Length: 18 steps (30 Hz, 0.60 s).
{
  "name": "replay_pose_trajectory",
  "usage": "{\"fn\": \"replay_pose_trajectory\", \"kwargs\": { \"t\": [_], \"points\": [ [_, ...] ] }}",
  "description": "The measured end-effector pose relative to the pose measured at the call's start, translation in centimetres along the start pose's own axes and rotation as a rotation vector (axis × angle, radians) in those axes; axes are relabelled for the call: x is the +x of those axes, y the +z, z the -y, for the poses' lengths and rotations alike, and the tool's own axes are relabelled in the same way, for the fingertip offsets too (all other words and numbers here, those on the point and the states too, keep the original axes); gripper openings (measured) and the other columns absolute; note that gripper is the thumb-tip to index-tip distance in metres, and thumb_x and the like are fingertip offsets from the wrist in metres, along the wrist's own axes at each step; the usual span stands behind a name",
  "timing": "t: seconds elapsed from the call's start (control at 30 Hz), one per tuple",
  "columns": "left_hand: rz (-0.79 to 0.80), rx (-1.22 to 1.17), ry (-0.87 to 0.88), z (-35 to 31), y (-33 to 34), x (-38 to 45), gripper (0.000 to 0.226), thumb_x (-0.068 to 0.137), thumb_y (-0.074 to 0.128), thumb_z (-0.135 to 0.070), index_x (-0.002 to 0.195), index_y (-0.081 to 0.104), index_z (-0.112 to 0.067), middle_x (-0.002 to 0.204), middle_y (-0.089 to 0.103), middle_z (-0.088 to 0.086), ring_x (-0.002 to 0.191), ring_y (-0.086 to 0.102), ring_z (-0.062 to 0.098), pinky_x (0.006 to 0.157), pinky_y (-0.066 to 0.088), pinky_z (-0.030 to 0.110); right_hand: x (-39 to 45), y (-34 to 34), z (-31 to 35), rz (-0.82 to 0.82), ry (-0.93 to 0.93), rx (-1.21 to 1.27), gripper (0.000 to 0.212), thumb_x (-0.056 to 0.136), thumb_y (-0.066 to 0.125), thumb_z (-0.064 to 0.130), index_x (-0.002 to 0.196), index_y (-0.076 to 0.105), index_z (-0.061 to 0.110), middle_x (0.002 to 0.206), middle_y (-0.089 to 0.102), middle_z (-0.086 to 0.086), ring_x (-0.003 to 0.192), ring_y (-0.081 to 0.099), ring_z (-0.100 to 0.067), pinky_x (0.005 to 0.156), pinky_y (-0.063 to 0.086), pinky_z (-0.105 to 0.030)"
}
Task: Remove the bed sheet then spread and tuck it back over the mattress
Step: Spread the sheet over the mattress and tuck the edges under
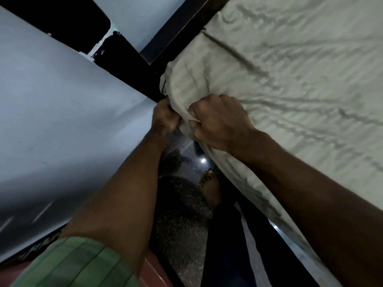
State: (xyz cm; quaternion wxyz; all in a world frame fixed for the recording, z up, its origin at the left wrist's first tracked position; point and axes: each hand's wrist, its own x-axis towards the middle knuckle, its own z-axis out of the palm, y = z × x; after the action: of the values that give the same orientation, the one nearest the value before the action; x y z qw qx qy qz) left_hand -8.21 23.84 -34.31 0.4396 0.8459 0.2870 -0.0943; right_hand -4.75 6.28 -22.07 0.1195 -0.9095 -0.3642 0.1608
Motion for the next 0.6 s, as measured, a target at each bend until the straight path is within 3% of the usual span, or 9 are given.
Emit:
{"fn": "replay_pose_trajectory", "kwargs": {
  "t": [0.07,0.1,0.2,0.27,0.37,0.43,0.5,0.6],
  "points": [
    [-0.174,-0.063,-0.038,0.3,0.4,-1.9,0.015,0.080,0.064,-0.022,0.083,0.077,-0.017,0.083,0.077,-0.001,0.076,0.065,0.000,0.067,0.058,0.032,-0.1,0.7,0.0,0.033,0.024,0.018,0.015,0.097,0.055,0.026,0.098,0.067,0.018,0.093,0.066,-0.005,0.089,0.064,-0.030,0.069,0.039,-0.034],
    [-0.246,-0.063,-0.063,0.6,0.5,-2.9,0.020,0.080,0.061,-0.023,0.085,0.080,-0.018,0.079,0.077,-0.003,0.078,0.070,0.005,0.066,0.058,0.031,-0.1,1.0,0.0,0.010,0.033,-0.001,0.015,0.095,0.055,0.026,0.096,0.068,0.017,0.091,0.066,-0.006,0.085,0.064,-0.031,0.067,0.038,-0.033],
    [-0.163,-0.145,-0.175,3.2,1.6,-5.2,0.032,0.081,0.056,-0.019,0.099,0.082,-0.021,0.095,0.080,-0.003,0.097,0.074,0.016,0.084,0.060,0.034,-0.2,2.8,0.1,-0.080,0.072,0.059,0.017,0.087,0.056,0.027,0.090,0.068,0.016,0.087,0.069,-0.008,0.081,0.067,-0.034,0.062,0.043,-0.036],
    [-0.156,-0.397,-0.420,4.6,2.4,-5.3,0.027,0.089,0.058,-0.015,0.104,0.080,-0.020,0.108,0.077,0.001,0.103,0.071,0.020,0.089,0.060,0.037,0.2,3.9,0.7,0.039,0.112,0.067,0.020,0.090,0.058,0.028,0.103,0.066,0.015,0.103,0.069,-0.009,0.098,0.065,-0.032,0.079,0.049,-0.039],
    [-0.108,-0.685,-0.721,4.9,3.0,-5.2,0.023,0.104,0.047,-0.020,0.104,0.070,-0.020,0.103,0.072,0.003,0.083,0.065,0.018,0.062,0.048,0.026,0.2,4.8,1.6,0.084,0.149,0.005,0.032,0.086,0.062,0.033,0.111,0.062,0.013,0.113,0.065,-0.010,0.108,0.060,-0.032,0.090,0.048,-0.043],
    [-0.075,-0.763,-0.746,4.6,3.3,-5.7,0.027,0.105,0.040,-0.020,0.100,0.066,-0.024,0.090,0.073,-0.005,0.078,0.063,0.013,0.061,0.043,0.026,-0.6,5.2,2.1,0.038,0.165,-0.031,0.033,0.082,0.062,0.033,0.108,0.059,0.014,0.110,0.063,-0.010,0.105,0.059,-0.032,0.088,0.043,-0.043],
    [-0.020,-0.855,-0.717,3.9,3.5,-5.6,0.032,0.106,0.034,-0.025,0.109,0.066,-0.025,0.096,0.073,-0.008,0.091,0.067,0.011,0.076,0.047,0.027,-2.2,5.4,2.2,-0.041,0.167,-0.044,0.037,0.076,0.064,0.029,0.108,0.055,0.013,0.109,0.060,-0.010,0.102,0.055,-0.032,0.086,0.040,-0.043],
    [0.078,-0.991,-0.640,2.3,3.8,-4.6,0.036,0.106,0.035,-0.032,0.109,0.069,-0.019,0.098,0.073,-0.001,0.086,0.068,0.016,0.086,0.050,0.037,-5.8,6.4,2.8,-0.104,0.123,-0.073,0.056,0.076,0.055,0.028,0.128,0.051,0.008,0.126,0.054,-0.013,0.115,0.051,-0.035,0.097,0.041,-0.045]
  ]
}}
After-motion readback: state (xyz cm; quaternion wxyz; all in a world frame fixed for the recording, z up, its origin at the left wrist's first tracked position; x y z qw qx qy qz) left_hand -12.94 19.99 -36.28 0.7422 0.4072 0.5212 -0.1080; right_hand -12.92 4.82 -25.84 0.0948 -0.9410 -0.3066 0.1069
